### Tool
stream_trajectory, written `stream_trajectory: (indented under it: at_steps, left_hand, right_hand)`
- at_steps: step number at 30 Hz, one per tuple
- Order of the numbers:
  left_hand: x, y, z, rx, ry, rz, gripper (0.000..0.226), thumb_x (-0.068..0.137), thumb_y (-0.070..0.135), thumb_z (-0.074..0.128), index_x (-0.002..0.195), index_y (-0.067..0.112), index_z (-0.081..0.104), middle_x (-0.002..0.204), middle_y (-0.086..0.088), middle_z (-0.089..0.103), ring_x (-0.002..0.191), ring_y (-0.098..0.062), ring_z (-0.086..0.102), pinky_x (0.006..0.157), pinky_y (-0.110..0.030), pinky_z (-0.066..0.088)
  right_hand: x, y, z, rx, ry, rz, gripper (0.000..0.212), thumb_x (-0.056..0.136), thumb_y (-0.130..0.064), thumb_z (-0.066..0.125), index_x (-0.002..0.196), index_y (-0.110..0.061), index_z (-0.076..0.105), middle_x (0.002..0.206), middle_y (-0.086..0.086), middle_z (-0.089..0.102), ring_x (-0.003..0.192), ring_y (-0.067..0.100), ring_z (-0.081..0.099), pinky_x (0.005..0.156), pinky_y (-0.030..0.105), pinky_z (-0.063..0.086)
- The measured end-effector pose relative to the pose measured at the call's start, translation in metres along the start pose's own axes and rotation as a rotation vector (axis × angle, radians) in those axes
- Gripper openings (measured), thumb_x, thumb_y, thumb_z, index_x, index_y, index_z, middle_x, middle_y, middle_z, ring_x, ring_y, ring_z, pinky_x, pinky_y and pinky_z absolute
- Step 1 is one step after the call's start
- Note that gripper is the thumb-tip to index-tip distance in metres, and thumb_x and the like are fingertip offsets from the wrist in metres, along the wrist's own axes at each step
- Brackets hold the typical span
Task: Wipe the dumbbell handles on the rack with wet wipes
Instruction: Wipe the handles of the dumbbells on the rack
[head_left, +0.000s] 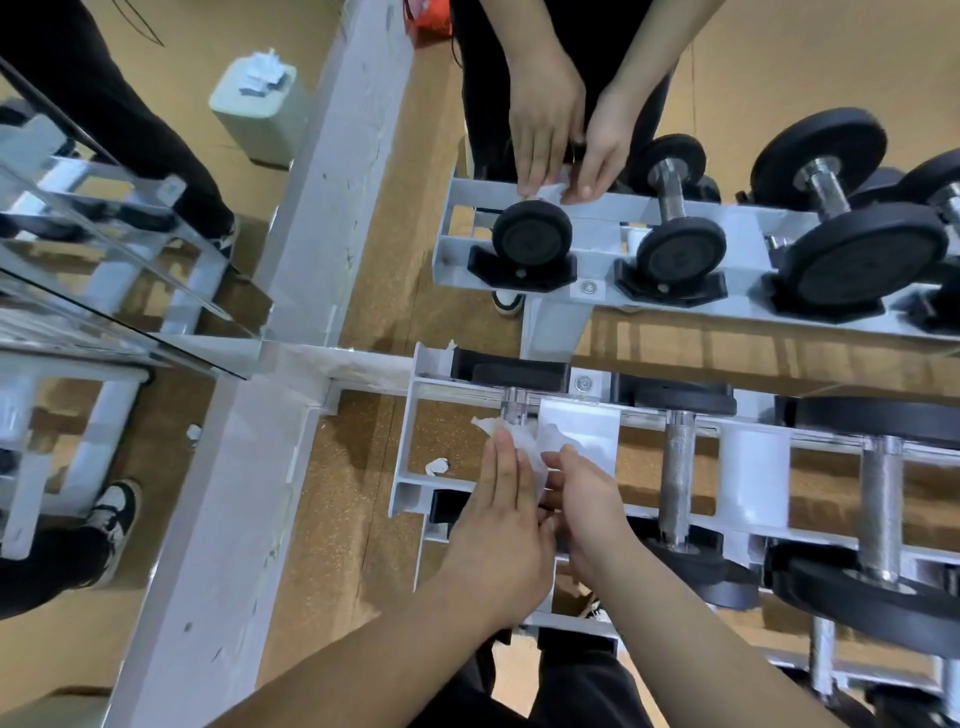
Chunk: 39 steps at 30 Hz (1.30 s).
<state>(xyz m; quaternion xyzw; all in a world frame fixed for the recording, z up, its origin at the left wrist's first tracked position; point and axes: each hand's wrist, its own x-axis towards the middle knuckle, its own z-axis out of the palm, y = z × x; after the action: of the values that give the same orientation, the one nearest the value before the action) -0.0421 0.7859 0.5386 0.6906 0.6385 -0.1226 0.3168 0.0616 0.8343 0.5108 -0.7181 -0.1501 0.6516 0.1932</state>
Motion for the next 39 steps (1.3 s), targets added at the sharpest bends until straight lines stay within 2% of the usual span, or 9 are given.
stream_trajectory:
  at_steps: [2, 7, 16, 20, 24, 28, 32, 36, 39]
  left_hand:
    - [0.011, -0.003, 0.002, -0.034, 0.016, -0.012, 0.075, 0.095, 0.042, -0.011, 0.147, -0.007, -0.032, 0.143, -0.025, -0.054, 0.138, -0.035, -0.050, 0.124, -0.044, -0.019]
    - [0.034, -0.014, -0.003, -0.167, 0.116, -0.086, 0.080, 0.110, 0.039, 0.025, 0.153, 0.001, -0.030, 0.154, -0.017, -0.050, 0.150, -0.030, -0.037, 0.123, -0.036, -0.010]
    - [0.045, -0.016, 0.009, 0.044, 0.167, -0.057, 0.080, 0.108, 0.044, 0.022, 0.153, 0.003, -0.030, 0.157, -0.018, -0.046, 0.146, -0.032, -0.043, 0.124, -0.045, -0.011]
    - [0.030, -0.014, 0.041, 0.232, 0.116, 0.023, 0.078, 0.102, 0.045, 0.013, 0.159, -0.006, -0.003, 0.160, -0.036, -0.027, 0.146, -0.051, -0.036, 0.125, -0.061, -0.006]
    - [0.033, -0.023, 0.011, 0.083, 0.097, 0.055, 0.076, 0.107, 0.038, 0.025, 0.159, -0.002, -0.014, 0.161, -0.022, -0.038, 0.148, -0.038, -0.039, 0.128, -0.051, -0.003]
    - [0.013, -0.041, 0.002, -0.246, 0.190, 0.221, 0.074, 0.106, 0.015, 0.042, 0.165, 0.009, -0.001, 0.165, 0.007, -0.037, 0.156, -0.015, -0.025, 0.130, -0.035, 0.005]
    - [0.001, -0.053, 0.007, -0.481, 0.266, 0.156, 0.077, 0.103, 0.010, 0.048, 0.166, 0.022, 0.005, 0.165, 0.017, -0.032, 0.159, -0.014, 0.010, 0.118, -0.024, 0.036]
    - [-0.002, -0.047, 0.005, -0.591, 0.190, 0.016, 0.069, 0.108, 0.025, 0.046, 0.165, 0.030, 0.007, 0.171, 0.011, -0.019, 0.157, -0.015, 0.020, 0.112, -0.016, 0.026]
    - [-0.002, -0.042, 0.007, -0.545, 0.174, -0.009, 0.065, 0.109, 0.030, 0.044, 0.166, 0.028, 0.012, 0.174, 0.005, 0.003, 0.152, -0.016, 0.031, 0.108, -0.015, 0.028]
  right_hand:
    - [0.000, 0.000, 0.001, 0.009, -0.009, -0.003, 0.043, 0.109, -0.042, 0.040, 0.111, -0.018, 0.076, 0.101, 0.011, 0.080, 0.097, 0.032, 0.074, 0.093, 0.050, 0.058]
    - [-0.007, -0.003, 0.002, 0.004, -0.015, -0.008, 0.044, 0.110, -0.041, 0.040, 0.109, -0.013, 0.074, 0.100, 0.009, 0.077, 0.099, 0.029, 0.070, 0.098, 0.048, 0.054]
    - [-0.016, 0.002, 0.000, 0.082, -0.110, 0.047, 0.060, 0.109, -0.058, 0.028, 0.118, -0.017, 0.071, 0.109, 0.007, 0.079, 0.111, 0.028, 0.071, 0.105, 0.049, 0.052]
    - [-0.014, 0.007, -0.007, 0.070, -0.138, 0.052, 0.044, 0.109, -0.050, 0.041, 0.116, -0.017, 0.069, 0.105, 0.001, 0.080, 0.103, 0.022, 0.073, 0.099, 0.045, 0.055]
    - [-0.009, 0.002, -0.004, -0.053, -0.142, -0.014, 0.034, 0.102, -0.029, 0.052, 0.121, -0.004, 0.064, 0.116, 0.022, 0.073, 0.102, 0.034, 0.071, 0.094, 0.051, 0.056]
    - [-0.003, -0.011, 0.001, 0.040, -0.206, -0.097, 0.046, 0.098, -0.029, 0.070, 0.141, -0.024, 0.054, 0.132, 0.002, 0.068, 0.123, 0.018, 0.062, 0.105, 0.037, 0.051]
    - [0.009, -0.029, 0.016, -0.080, -0.142, -0.161, 0.034, 0.087, -0.026, 0.085, 0.117, -0.020, 0.069, 0.115, 0.002, 0.075, 0.105, 0.019, 0.071, 0.097, 0.038, 0.056]
    - [0.015, -0.038, 0.022, -0.046, -0.060, -0.205, 0.016, 0.085, -0.024, 0.084, 0.087, -0.021, 0.069, 0.093, 0.004, 0.071, 0.084, 0.021, 0.060, 0.075, 0.033, 0.048]
    - [0.018, -0.042, 0.019, 0.079, -0.076, -0.206, 0.016, 0.075, -0.033, 0.081, 0.082, -0.028, 0.067, 0.097, 0.009, 0.073, 0.094, 0.031, 0.063, 0.084, 0.045, 0.049]
